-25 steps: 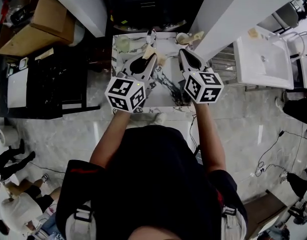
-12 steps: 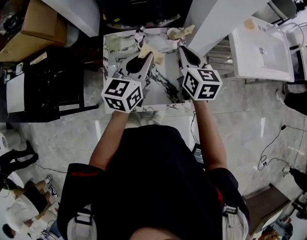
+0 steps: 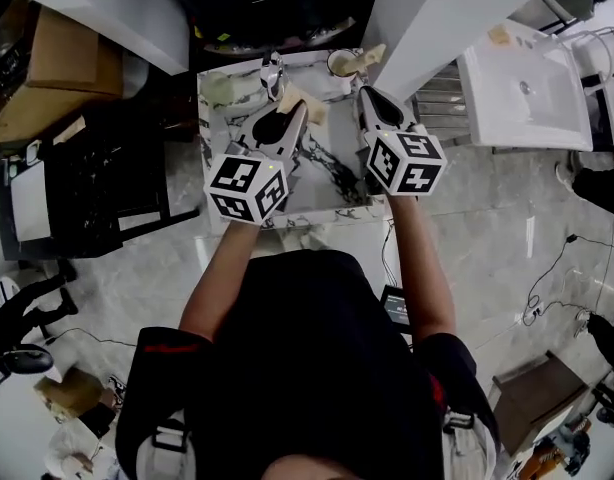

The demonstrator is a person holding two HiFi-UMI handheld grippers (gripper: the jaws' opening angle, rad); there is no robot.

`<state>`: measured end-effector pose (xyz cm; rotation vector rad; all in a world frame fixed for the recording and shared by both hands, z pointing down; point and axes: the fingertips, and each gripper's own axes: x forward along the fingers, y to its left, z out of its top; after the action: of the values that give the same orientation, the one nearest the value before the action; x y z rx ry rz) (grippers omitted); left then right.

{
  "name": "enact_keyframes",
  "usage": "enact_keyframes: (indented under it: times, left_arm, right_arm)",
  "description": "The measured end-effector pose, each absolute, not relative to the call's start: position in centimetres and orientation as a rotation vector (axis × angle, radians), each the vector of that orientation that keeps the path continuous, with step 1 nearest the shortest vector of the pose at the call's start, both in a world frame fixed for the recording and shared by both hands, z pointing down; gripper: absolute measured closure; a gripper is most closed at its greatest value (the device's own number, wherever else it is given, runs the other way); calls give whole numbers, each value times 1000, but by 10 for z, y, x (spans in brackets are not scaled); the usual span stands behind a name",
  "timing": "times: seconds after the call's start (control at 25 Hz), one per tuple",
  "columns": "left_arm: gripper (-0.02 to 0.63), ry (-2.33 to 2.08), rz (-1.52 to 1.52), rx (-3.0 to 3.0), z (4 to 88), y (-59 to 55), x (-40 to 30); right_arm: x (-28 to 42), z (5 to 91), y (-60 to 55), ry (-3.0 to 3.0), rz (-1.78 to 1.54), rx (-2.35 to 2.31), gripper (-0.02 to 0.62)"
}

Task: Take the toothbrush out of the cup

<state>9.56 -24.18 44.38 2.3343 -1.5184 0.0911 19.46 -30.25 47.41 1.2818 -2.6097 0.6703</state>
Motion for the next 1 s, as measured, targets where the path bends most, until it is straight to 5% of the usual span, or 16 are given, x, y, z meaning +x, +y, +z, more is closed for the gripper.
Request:
enact_keyframes:
  times: [1.0]
  left_arm:
    - [552, -1401, 146, 2287, 498, -299, 95]
  right_arm:
    - [199, 551, -359, -2435, 806, 1311, 557]
